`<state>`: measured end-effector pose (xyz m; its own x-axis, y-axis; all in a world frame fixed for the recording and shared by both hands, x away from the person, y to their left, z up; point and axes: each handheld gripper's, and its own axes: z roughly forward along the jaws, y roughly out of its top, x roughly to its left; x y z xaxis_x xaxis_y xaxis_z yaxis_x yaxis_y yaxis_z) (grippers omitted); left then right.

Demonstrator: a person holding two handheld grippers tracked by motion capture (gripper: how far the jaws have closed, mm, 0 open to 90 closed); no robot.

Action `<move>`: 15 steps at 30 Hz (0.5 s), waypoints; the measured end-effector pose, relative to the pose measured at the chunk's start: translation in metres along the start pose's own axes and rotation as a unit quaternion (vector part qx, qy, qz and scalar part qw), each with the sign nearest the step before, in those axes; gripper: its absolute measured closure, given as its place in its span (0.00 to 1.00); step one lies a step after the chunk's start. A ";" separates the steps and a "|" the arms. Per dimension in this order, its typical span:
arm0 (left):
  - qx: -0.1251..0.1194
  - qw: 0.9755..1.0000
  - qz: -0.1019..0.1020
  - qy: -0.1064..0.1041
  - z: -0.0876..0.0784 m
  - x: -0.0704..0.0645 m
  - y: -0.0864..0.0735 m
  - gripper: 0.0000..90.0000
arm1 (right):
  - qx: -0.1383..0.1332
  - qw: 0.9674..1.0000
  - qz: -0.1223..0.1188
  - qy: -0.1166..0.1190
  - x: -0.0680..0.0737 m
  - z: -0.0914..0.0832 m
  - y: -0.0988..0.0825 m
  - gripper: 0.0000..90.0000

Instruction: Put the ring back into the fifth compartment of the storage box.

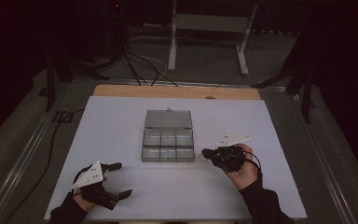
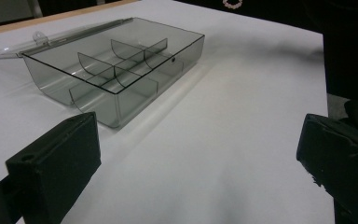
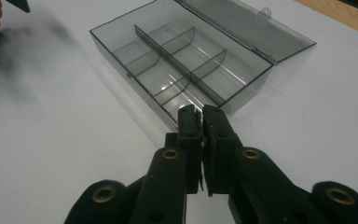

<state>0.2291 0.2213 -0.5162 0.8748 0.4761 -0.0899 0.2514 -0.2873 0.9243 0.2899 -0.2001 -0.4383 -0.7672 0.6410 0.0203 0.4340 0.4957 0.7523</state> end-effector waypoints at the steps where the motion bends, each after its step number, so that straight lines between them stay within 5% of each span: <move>1: 0.001 1.000 0.000 0.000 0.000 0.000 0.000 0.01 | -0.001 1.000 0.000 0.001 0.000 0.001 0.001 0.96; 15: 0.001 1.000 0.001 -0.001 0.000 0.000 0.000 0.01 | -0.006 1.000 -0.004 0.009 0.002 0.010 0.013 0.96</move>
<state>0.2292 0.2210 -0.5164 0.8763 0.4735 -0.0884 0.2496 -0.2894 0.9241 0.2989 -0.1871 -0.4348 -0.7788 0.6267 0.0250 0.4218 0.4939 0.7604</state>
